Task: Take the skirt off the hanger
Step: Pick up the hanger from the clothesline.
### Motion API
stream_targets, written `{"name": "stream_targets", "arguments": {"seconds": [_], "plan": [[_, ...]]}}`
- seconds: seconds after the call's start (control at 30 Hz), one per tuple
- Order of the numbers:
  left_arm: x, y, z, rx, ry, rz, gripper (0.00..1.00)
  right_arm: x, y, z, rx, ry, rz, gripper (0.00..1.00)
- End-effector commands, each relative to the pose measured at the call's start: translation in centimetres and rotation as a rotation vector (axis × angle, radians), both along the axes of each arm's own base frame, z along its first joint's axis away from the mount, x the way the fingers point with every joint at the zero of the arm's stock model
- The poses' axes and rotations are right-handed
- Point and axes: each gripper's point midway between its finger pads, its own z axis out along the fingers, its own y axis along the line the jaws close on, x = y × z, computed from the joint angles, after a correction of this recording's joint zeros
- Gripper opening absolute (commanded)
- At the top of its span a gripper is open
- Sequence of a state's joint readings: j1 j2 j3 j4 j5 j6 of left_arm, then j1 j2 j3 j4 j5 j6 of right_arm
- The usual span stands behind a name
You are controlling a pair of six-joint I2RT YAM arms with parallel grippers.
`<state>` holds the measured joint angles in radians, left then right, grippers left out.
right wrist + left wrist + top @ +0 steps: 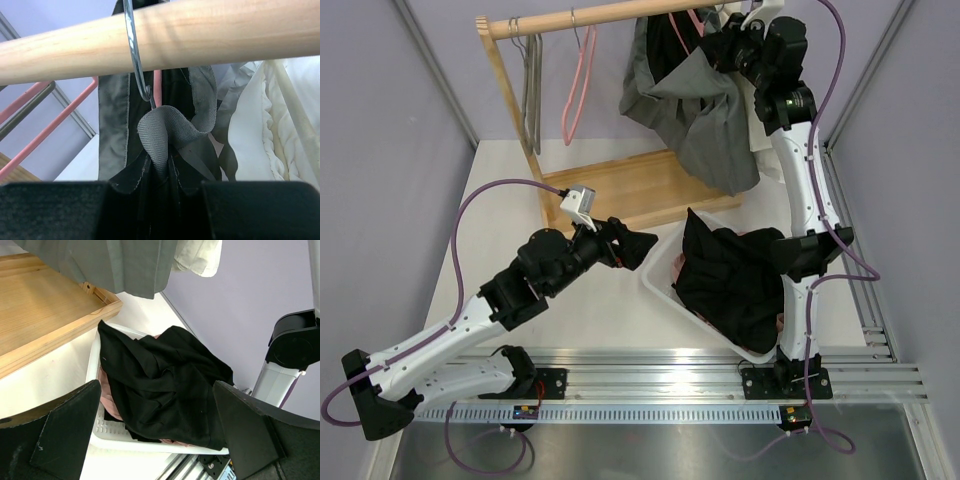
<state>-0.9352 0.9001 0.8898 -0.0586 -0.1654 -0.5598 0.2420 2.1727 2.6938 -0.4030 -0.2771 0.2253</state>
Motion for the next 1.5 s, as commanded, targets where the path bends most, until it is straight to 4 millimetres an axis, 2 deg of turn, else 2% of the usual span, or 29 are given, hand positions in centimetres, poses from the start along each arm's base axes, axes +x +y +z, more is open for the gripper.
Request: {"name": "stream_targets", "arguments": {"seconds": [0.0,0.23,0.43,0.57,0.83,0.93,1.1,1.13,1.2,1.23,1.33,1.37,1.47], "plan": [[0.2,0.2,1.9,-0.057,-0.025,0.02,0.99,-6.2,-1.5,10.9,0.064,-0.264,0.014,0.0],[0.2,0.3,1.9,-0.063,-0.021,0.021,0.99,-6.7,-1.7,11.1,0.048,-0.265,0.01,0.0],[0.2,0.4,2.3,-0.064,-0.033,0.022,0.99,-7.9,-0.9,9.2,0.017,-0.196,0.073,0.0],[0.3,0.3,3.0,-0.061,-0.053,0.021,0.99,-9.6,-0.3,6.2,-0.036,-0.113,0.142,0.0],[0.4,-0.2,4.0,-0.062,-0.066,0.007,0.99,-11.8,0.1,-0.1,-0.151,0.008,0.218,0.0],[0.6,-0.5,4.1,-0.063,-0.065,0.004,0.99,-13.5,0.1,-1.7,-0.209,0.021,0.26,0.0],[1.0,-0.6,3.9,-0.038,-0.055,0.017,0.99,-18.2,-0.8,-2.8,-0.335,-0.017,0.32,0.0],[1.3,-0.4,3.8,-0.025,-0.056,0.041,0.99,-19.0,-0.9,-3.5,-0.356,0.006,0.332,0.0],[1.6,0.7,3.0,0.024,-0.035,0.083,0.99,-20.8,-1.4,-3.8,-0.42,-0.02,0.353,0.0],[2.0,1.9,3.4,0.026,-0.04,0.142,0.99,-22.2,-1.3,-4.7,-0.438,0.004,0.404,0.0],[2.7,4.7,2.3,0.074,-0.013,0.275,0.99,-25.7,-1.0,-5.9,-0.495,-0.01,0.517,0.0],[2.8,5.3,2.2,0.081,-0.011,0.302,0.99,-26.5,-1.1,-5.9,-0.507,-0.018,0.539,0.0],[3.6,6.3,1.5,0.115,0.013,0.346,0.99,-28.3,-0.5,-7.9,-0.56,0.02,0.614,0.0]]}}
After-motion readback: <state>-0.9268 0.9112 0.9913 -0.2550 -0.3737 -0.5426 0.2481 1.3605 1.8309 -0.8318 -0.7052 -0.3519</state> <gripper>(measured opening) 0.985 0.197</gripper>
